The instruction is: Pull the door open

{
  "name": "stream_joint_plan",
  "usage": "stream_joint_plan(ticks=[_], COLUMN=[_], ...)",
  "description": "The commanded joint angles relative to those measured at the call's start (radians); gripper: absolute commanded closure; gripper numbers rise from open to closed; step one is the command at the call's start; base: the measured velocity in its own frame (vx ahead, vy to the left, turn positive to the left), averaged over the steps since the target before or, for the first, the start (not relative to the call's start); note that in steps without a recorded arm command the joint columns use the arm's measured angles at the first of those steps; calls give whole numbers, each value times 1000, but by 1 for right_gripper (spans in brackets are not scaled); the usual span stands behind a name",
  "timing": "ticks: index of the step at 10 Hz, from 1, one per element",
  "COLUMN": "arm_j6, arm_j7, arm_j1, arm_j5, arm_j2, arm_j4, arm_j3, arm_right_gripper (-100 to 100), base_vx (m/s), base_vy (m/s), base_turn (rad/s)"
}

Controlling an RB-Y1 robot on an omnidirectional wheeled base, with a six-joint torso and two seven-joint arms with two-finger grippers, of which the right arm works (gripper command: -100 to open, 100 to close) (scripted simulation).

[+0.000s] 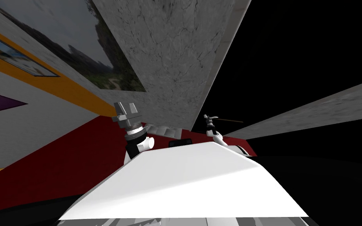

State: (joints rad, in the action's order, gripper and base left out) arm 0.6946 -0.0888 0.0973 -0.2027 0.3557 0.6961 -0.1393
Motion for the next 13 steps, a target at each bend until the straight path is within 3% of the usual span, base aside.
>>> stream_joint_plan(ticks=[1, 3, 4, 12, 13], arm_j6=[1, 1, 6, 47, 41], arm_j7=[2, 2, -17, -108, -102], arm_j1=[0, 0, -9, -48, -45], arm_j5=[1, 1, 7, 40, 38], arm_j2=[0, 0, 9, 65, 57], arm_j4=[1, 1, 2, 22, 17], arm_j3=[1, 1, 16, 99, 97], arm_right_gripper=[100, 100, 100, 100, 100], base_vx=[-14, -3, -124, -223, -82], base_vy=[1, 1, -42, -65, -17], base_turn=[4, -1, 101, 133, 38])
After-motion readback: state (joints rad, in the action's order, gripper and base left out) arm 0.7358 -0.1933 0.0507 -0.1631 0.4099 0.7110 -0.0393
